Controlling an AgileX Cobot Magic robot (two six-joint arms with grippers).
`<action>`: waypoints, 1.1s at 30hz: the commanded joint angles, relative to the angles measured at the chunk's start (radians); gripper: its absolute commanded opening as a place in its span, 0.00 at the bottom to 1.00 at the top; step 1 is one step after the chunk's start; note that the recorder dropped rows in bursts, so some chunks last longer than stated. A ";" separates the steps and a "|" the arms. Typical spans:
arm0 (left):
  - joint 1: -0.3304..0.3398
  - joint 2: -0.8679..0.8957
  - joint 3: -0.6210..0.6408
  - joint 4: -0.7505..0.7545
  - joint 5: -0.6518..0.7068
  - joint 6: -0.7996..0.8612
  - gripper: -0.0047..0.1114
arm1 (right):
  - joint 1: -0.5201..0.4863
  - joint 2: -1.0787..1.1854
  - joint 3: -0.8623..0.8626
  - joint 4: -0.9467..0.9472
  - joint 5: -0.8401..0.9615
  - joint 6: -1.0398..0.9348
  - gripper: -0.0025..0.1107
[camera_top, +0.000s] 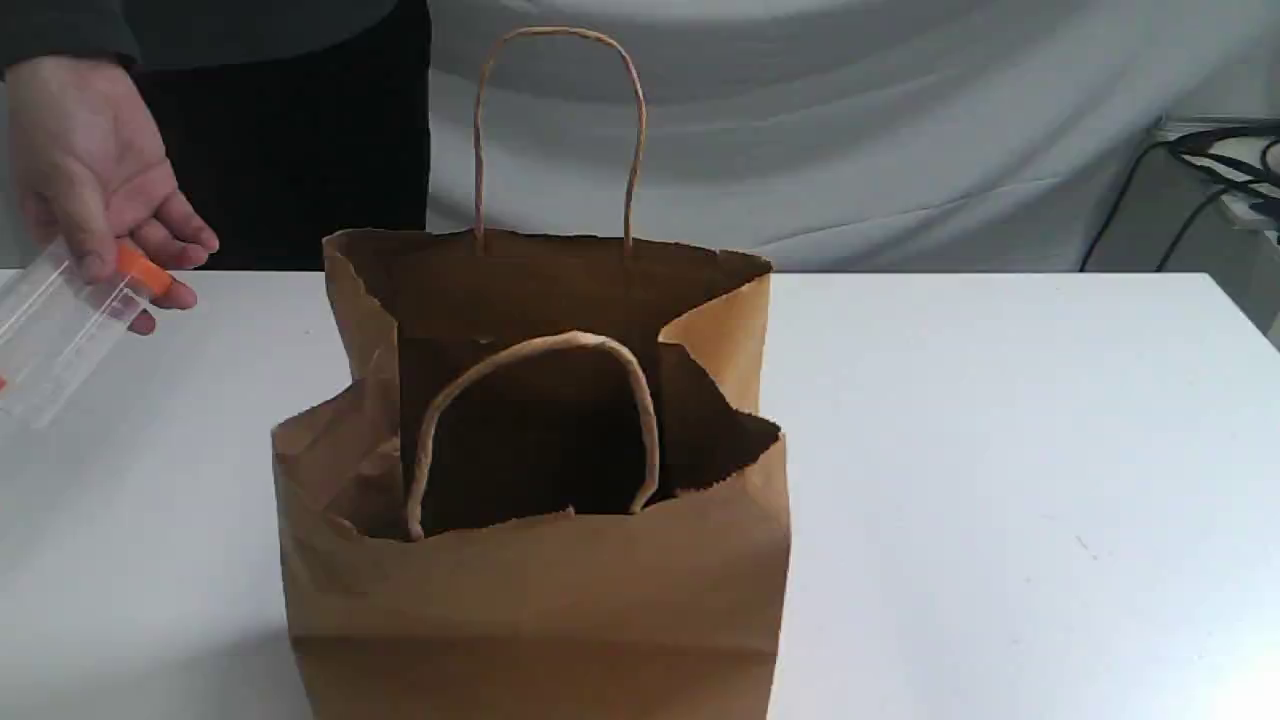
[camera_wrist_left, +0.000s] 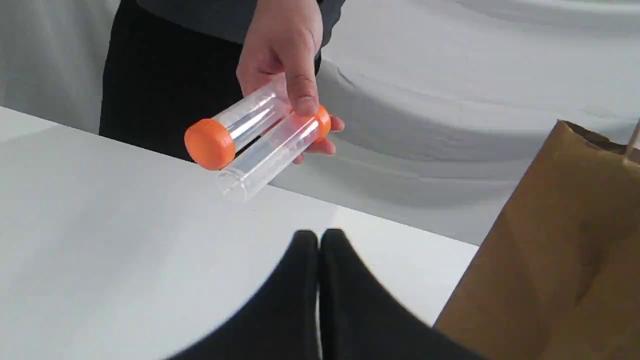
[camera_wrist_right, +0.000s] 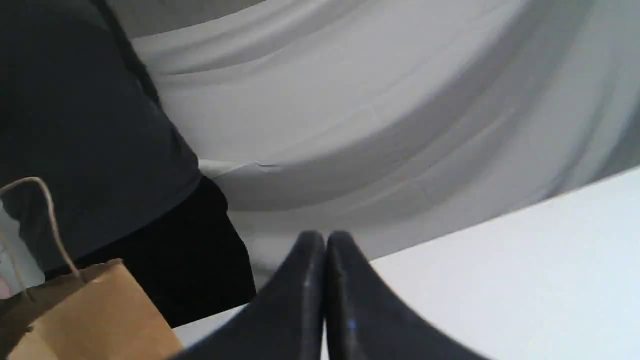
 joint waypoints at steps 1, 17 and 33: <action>-0.006 -0.005 0.004 0.000 -0.011 -0.001 0.04 | -0.006 0.066 -0.123 0.077 0.146 -0.223 0.02; -0.006 -0.005 0.004 0.000 -0.013 -0.001 0.04 | 0.026 0.790 -0.737 0.381 0.868 -0.944 0.02; -0.006 -0.005 0.004 0.000 -0.013 -0.001 0.04 | 0.366 1.091 -0.807 0.292 0.785 -0.954 0.16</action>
